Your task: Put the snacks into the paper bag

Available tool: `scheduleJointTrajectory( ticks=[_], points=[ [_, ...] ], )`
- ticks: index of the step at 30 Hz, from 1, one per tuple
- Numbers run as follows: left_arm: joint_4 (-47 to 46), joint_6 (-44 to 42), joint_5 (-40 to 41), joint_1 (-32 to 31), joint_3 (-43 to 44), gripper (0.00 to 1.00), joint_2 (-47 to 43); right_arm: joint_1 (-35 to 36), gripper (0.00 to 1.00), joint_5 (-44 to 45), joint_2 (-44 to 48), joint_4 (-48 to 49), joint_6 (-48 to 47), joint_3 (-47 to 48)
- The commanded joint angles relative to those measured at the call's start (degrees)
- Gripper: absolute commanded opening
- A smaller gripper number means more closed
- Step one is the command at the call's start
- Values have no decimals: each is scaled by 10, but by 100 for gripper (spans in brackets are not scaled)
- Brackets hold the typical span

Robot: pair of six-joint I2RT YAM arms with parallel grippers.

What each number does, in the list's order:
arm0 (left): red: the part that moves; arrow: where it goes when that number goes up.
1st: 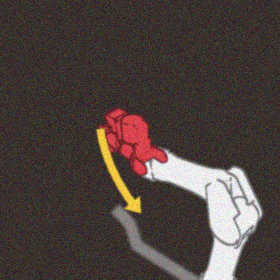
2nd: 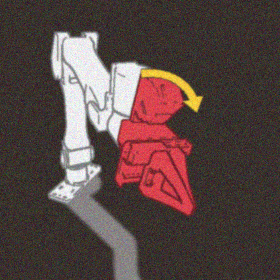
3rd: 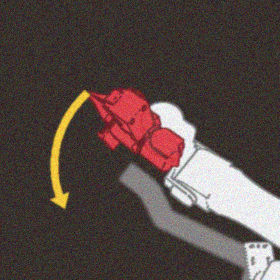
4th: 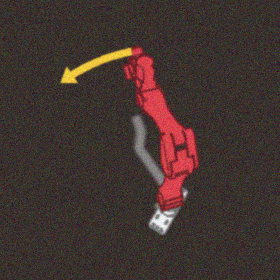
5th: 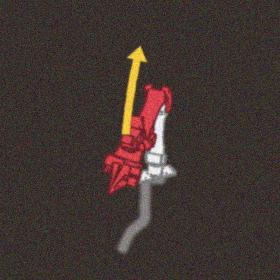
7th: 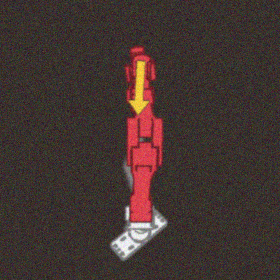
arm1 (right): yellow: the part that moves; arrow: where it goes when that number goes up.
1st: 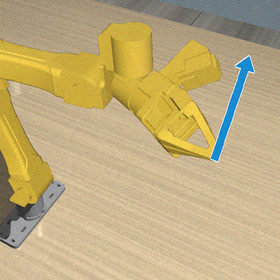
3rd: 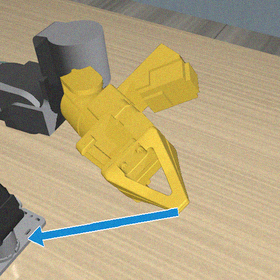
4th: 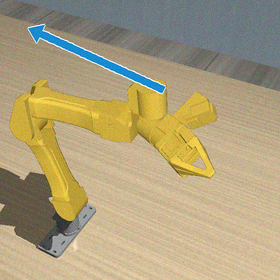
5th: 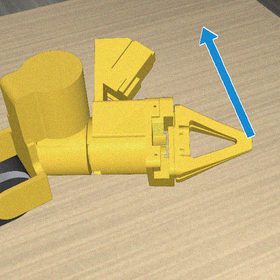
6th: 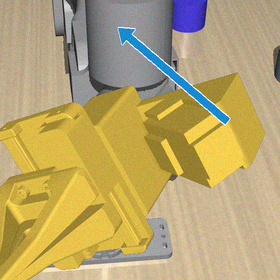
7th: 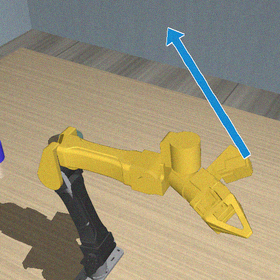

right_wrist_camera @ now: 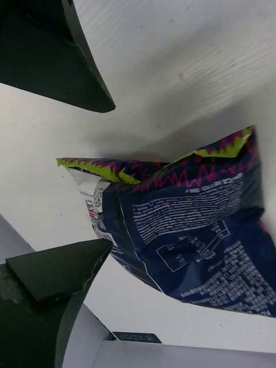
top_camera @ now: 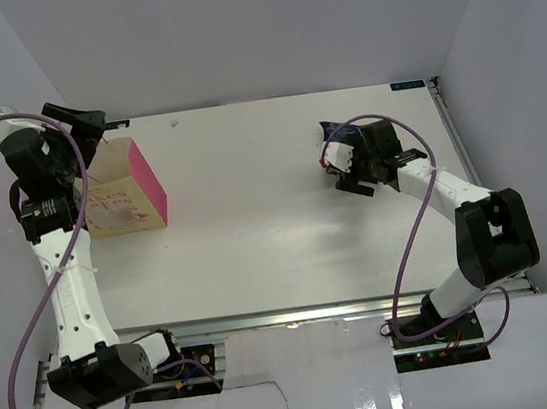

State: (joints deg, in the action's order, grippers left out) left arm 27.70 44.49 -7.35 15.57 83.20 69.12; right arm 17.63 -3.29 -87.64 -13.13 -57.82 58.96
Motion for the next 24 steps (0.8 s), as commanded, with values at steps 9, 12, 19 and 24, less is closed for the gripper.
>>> scheduleJointTrajectory(
  ticks=[9,12,19,24],
  points=[
    [-179,58,-287,-146,-132,98,-26,-62,82,-68,-122,4,-149,88],
    [-186,85,-258,-223,-173,98,-15,-63,52,-99,-137,-23,-115,110],
    [-241,157,-178,-374,-264,98,56,-71,8,-202,-68,-36,3,78],
    [-272,198,-152,-432,-234,98,155,-73,8,-344,4,-44,108,63]
  ],
)
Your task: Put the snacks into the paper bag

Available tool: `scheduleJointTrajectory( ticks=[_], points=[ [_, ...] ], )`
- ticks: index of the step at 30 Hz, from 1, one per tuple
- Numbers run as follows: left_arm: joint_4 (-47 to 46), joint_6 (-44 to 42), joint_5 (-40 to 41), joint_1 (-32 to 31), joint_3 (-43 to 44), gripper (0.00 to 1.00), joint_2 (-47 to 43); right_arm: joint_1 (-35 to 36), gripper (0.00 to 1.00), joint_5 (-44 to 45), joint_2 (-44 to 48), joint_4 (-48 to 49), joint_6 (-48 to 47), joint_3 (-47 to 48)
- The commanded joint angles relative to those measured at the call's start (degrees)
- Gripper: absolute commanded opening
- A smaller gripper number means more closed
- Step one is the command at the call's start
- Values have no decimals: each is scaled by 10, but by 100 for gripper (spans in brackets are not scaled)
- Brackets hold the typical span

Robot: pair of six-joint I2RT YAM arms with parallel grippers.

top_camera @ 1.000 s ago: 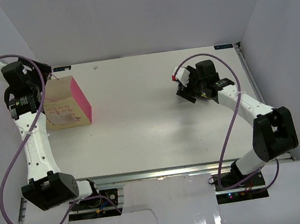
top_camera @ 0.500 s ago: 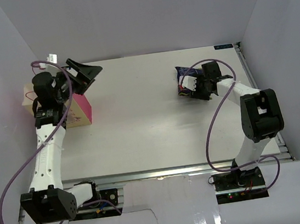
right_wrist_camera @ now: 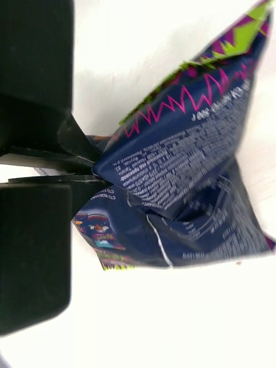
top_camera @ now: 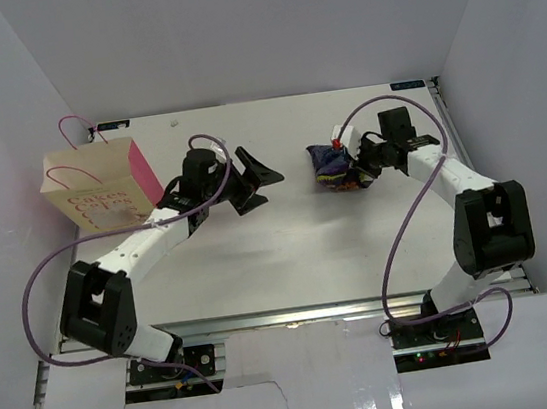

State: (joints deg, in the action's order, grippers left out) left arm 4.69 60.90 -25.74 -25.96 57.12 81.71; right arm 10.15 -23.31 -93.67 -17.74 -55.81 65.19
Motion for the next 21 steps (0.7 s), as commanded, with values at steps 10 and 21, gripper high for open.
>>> scheduleJointTrajectory(
  ticks=[10,21],
  points=[
    [-81,49,-15,-39,93,98,132,25,8,-216,141,18,188,-31],
    [-58,16,-14,-52,84,98,105,32,8,-262,133,59,297,-1]
  ],
)
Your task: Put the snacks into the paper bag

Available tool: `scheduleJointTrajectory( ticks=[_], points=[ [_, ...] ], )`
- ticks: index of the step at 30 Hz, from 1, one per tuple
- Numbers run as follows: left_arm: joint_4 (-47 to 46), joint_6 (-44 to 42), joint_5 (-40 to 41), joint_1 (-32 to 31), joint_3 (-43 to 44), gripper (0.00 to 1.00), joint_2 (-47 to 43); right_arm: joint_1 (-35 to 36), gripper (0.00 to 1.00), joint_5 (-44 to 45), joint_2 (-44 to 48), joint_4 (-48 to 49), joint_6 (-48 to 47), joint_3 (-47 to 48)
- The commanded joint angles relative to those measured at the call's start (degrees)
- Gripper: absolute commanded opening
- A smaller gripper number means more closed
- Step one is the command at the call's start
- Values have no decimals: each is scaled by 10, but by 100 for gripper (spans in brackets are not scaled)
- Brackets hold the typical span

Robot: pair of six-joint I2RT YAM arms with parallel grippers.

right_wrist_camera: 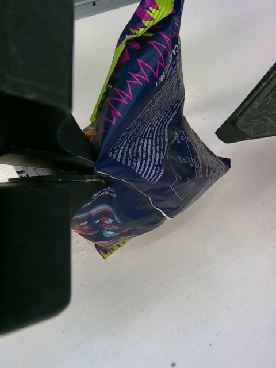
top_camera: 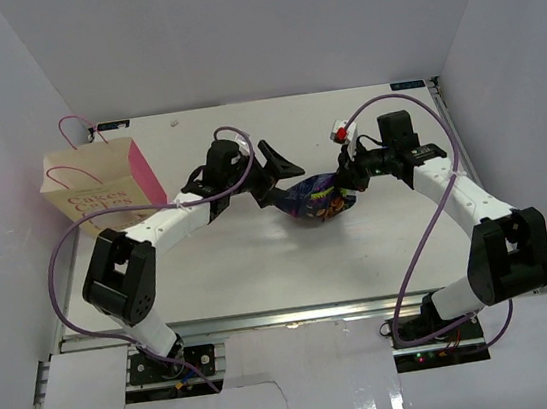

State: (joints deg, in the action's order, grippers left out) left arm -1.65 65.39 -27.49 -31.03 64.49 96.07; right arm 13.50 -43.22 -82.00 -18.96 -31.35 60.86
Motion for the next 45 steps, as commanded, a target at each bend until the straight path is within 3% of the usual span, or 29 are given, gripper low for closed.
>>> scheduleJointTrajectory(
  ticks=[1,7,10,11,15,16,19,23,33,36,40,41,42,45],
  points=[
    [7,-45,2,-1,13,98,-42,-1,8,-66,12,74,61,45],
    [56,-254,66,-3,0,98,-130,0,8,-100,3,103,132,63],
    [-5,-371,109,-3,-44,98,-216,0,8,-115,-1,108,155,68],
    [-64,-397,110,-3,-88,98,-242,0,8,-118,-3,108,158,71],
    [-166,-597,-6,-2,-162,98,-314,0,8,-127,-4,103,157,76],
    [-166,-628,-83,-2,-162,98,-312,1,8,-133,-4,100,154,79],
    [-151,-690,-176,-2,-147,97,-278,5,8,-143,-2,89,140,87],
    [-150,-714,-221,-3,-110,96,-211,10,8,-148,3,80,133,98],
    [-133,-739,-223,-54,-27,89,-105,20,8,-166,9,94,162,98],
    [-122,-732,-208,-70,-4,77,-75,22,8,-172,9,105,179,90],
    [-60,-738,-177,-72,24,35,-57,22,8,-187,11,113,196,89],
    [-45,-742,-166,-72,42,12,-54,22,8,-190,12,113,196,88],
    [-28,-752,-161,-72,51,2,-52,22,8,-190,12,112,197,87],
    [13,-777,-142,-72,71,0,-60,21,8,-190,12,111,194,87]
  ],
)
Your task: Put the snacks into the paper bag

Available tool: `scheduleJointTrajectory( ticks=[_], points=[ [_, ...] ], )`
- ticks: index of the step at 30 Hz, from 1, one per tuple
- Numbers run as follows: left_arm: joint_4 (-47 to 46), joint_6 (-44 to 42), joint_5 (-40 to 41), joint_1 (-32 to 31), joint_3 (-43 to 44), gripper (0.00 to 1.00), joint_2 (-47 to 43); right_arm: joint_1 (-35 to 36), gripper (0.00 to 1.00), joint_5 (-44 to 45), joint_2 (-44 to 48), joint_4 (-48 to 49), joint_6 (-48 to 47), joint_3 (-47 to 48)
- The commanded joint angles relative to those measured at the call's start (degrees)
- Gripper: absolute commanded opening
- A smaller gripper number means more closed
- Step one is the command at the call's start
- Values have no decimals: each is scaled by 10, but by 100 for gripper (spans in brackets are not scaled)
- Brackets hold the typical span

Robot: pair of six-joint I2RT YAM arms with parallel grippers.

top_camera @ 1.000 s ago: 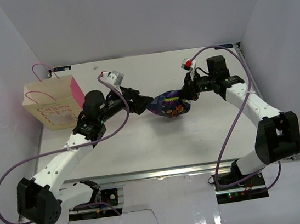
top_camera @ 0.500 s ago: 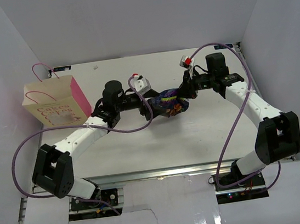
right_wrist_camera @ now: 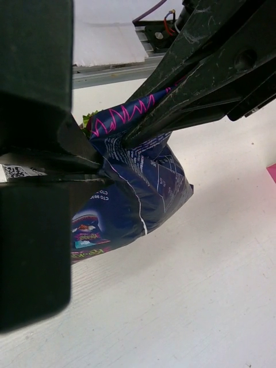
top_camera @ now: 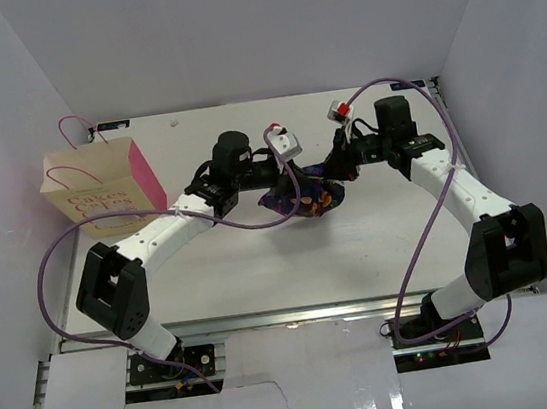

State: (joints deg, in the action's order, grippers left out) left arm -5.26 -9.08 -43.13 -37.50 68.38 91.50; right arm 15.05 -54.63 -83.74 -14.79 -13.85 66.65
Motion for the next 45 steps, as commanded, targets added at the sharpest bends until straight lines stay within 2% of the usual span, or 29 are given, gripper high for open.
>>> scheduleJointTrajectory(
  ticks=[1,3,5,6,9,10,18,24,28,33,41,45],
  points=[
    [73,-37,24,-7,32,0,-24,6,8,-76,29,69,19,30],
    [86,-48,37,-7,31,0,-35,6,9,-79,29,67,19,34],
    [100,-54,56,-6,29,0,-45,6,19,-79,29,61,15,37],
    [104,-54,60,-3,26,0,-58,6,27,-78,30,57,12,43],
    [105,-20,78,20,19,0,-89,2,66,-67,31,36,-5,60],
    [104,-9,79,28,18,0,-98,-5,68,-66,31,35,-5,65],
    [97,135,80,125,16,0,-193,-46,71,-73,31,35,4,87],
    [150,244,120,183,100,0,-206,-57,71,-68,31,39,6,64],
    [174,253,154,218,151,0,-208,-61,71,-65,31,40,5,56],
    [214,260,154,267,244,0,-181,-66,71,-65,28,40,4,52],
    [213,374,206,319,315,0,-167,-67,71,-65,24,44,6,47],
    [227,387,217,344,356,0,-150,-67,71,-65,21,50,12,45]
  ],
)
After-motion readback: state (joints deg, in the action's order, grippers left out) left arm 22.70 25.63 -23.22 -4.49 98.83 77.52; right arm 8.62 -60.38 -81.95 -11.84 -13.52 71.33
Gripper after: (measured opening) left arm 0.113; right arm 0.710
